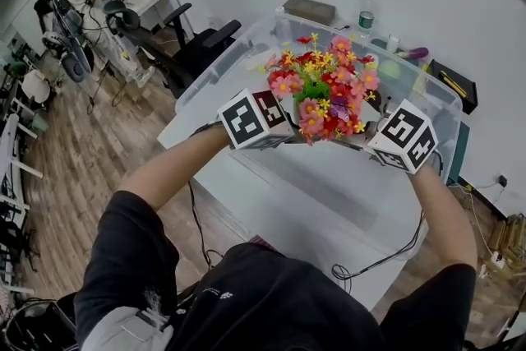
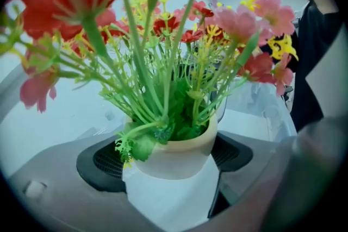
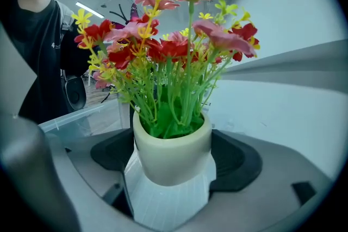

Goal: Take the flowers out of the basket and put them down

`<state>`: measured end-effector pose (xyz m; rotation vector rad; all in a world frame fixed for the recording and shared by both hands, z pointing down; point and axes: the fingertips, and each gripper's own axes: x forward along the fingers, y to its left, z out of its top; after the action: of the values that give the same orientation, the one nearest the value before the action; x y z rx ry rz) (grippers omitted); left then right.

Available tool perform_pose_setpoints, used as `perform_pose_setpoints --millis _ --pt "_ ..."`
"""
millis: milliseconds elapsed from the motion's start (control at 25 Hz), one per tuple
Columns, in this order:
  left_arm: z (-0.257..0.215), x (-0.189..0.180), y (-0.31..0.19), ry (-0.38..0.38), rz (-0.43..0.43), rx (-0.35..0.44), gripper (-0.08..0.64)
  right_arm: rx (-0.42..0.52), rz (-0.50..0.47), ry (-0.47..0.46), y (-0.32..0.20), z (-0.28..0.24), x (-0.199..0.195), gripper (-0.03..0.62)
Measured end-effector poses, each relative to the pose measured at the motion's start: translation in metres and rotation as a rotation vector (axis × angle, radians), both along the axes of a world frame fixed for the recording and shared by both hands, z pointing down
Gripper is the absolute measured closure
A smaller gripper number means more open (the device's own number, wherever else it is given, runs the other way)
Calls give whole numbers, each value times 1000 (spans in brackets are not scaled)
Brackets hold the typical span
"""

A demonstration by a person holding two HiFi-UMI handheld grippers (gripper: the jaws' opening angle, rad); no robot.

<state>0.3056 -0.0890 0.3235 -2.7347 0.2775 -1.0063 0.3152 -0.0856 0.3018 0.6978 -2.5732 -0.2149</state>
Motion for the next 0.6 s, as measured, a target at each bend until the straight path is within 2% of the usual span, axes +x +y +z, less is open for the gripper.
perform_pose_setpoints --millis 600 --pt "-26 -8 18 47 54 29 97 15 43 -12 18 -24 -10 150"
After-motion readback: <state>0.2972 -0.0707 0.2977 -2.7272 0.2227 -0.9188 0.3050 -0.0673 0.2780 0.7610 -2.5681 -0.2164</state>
